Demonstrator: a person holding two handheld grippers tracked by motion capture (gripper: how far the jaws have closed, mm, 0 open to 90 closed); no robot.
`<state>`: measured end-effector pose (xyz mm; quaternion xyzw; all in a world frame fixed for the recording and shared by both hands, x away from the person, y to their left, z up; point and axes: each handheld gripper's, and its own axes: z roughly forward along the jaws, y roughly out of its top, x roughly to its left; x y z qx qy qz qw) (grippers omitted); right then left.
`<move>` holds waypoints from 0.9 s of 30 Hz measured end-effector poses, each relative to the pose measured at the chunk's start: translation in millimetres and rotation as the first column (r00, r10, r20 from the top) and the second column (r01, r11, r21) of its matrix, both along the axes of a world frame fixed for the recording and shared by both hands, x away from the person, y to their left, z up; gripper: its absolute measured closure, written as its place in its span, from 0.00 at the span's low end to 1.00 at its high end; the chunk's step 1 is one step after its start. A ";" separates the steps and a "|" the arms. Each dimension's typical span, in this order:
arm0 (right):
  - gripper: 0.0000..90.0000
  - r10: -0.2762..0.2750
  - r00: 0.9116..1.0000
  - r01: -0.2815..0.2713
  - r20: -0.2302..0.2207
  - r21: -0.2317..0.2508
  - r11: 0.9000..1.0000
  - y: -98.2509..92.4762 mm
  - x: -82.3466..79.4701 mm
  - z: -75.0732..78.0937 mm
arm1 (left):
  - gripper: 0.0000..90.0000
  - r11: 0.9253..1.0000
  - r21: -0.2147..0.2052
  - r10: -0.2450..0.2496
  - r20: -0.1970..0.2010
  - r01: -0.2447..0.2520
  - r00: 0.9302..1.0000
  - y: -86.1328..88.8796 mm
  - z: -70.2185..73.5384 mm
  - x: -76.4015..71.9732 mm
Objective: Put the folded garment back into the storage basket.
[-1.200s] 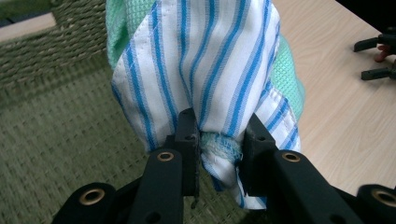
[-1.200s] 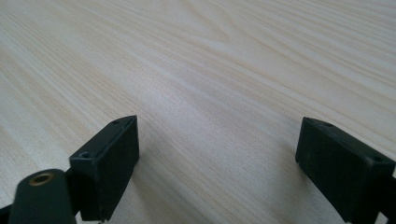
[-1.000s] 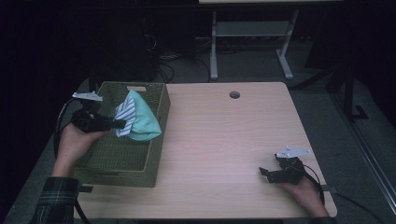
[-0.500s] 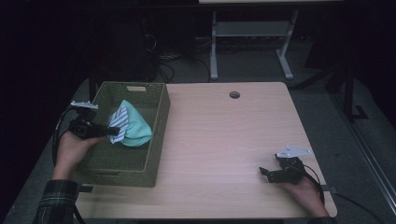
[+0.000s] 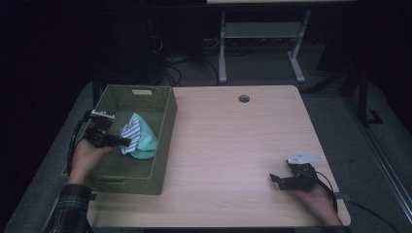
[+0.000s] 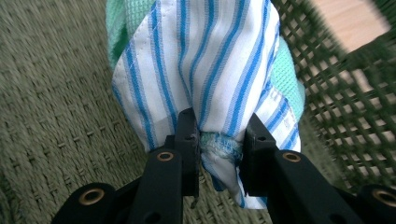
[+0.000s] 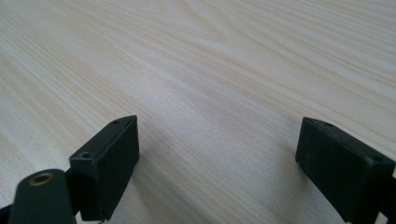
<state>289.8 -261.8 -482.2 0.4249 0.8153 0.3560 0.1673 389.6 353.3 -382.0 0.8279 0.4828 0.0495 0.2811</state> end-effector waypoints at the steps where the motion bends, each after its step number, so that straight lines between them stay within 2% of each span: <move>1: 0.15 0.000 1.000 0.000 0.000 0.000 1.000 0.0 0.0 0.0 | 0.80 1.000 0.013 -0.007 -0.009 0.007 1.000 -1.5 -3.3 1.5; 7: 0.15 0.000 1.000 0.000 -0.001 0.001 1.000 0.0 0.0 0.0 | 0.79 0.998 0.064 -0.009 -0.026 0.010 1.000 -2.9 -13.8 6.2; 11: 0.15 -0.006 1.000 0.006 -0.001 0.000 1.000 -0.2 0.1 0.0 | 0.78 0.993 0.117 0.002 -0.030 0.001 1.000 -4.4 -19.7 9.6; 14: 0.15 -0.006 1.000 0.006 0.000 0.000 1.000 -0.6 0.5 0.0 | 0.77 0.984 0.178 -0.009 -0.042 0.017 0.999 -5.1 -22.6 12.1; 18: 0.15 -0.006 1.000 0.006 0.000 -0.001 1.000 -0.7 0.6 0.0 | 0.76 0.976 0.218 -0.011 -0.048 0.022 0.999 -6.7 -25.6 12.8; 23: 0.15 -0.006 1.000 0.006 0.000 -0.001 1.000 -0.6 0.6 -0.1 | 0.71 0.974 0.227 -0.013 -0.042 0.022 0.999 -5.7 -26.7 13.0; 27: 0.15 -0.007 1.000 0.007 0.000 -0.001 1.000 -0.5 0.5 -0.1 | 0.61 0.970 0.241 0.001 -0.011 0.002 1.000 -5.3 -25.5 12.9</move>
